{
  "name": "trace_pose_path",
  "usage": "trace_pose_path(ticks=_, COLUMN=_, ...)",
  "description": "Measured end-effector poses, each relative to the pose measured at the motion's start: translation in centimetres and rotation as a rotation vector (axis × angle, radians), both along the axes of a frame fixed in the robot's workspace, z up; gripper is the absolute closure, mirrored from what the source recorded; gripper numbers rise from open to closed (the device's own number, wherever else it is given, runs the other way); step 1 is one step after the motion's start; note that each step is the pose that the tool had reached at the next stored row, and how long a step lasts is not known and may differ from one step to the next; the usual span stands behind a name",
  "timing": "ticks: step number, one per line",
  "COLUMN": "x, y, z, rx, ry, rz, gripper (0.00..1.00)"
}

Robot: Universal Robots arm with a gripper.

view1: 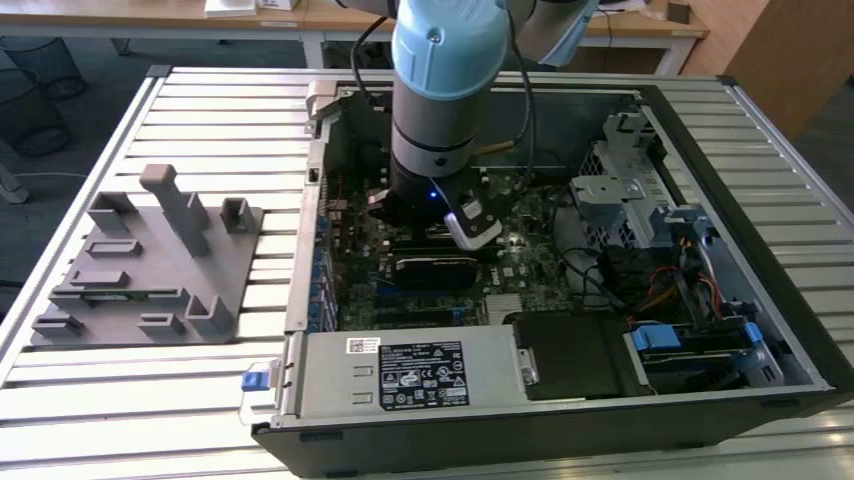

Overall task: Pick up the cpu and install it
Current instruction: 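Install the second cpu locking lever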

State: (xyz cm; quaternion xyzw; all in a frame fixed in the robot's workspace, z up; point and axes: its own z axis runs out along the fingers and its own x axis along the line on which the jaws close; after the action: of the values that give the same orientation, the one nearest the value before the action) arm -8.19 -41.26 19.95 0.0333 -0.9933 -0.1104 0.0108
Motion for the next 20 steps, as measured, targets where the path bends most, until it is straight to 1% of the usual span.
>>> trace_pose_path(ticks=7, x=0.00, y=-0.71, z=0.00, rx=-0.0001, ry=0.0000, rz=0.000, gripper=0.89)
trace_pose_path(ticks=11, x=0.00, y=-0.82, z=-0.07, rx=0.0005, ry=-0.0001, rz=0.000, gripper=0.89)
trace_pose_path(ticks=14, x=0.00, y=-0.83, z=-0.38, rx=0.0032, ry=0.0001, rz=0.000, gripper=0.89)
trace_pose_path(ticks=15, x=0.00, y=-0.84, z=-0.51, rx=0.0066, ry=0.0002, rz=0.000, gripper=0.89)
trace_pose_path(ticks=16, x=0.00, y=-0.84, z=-0.59, rx=0.0129, ry=0.0002, rz=0.000, gripper=0.89)
trace_pose_path(ticks=17, x=0.00, y=-0.85, z=-0.64, rx=0.0220, ry=0.0003, rz=0.000, gripper=0.89)
trace_pose_path(ticks=20, x=0.00, y=-0.83, z=-0.71, rx=0.0544, ry=0.0002, rz=0.000, gripper=0.89)
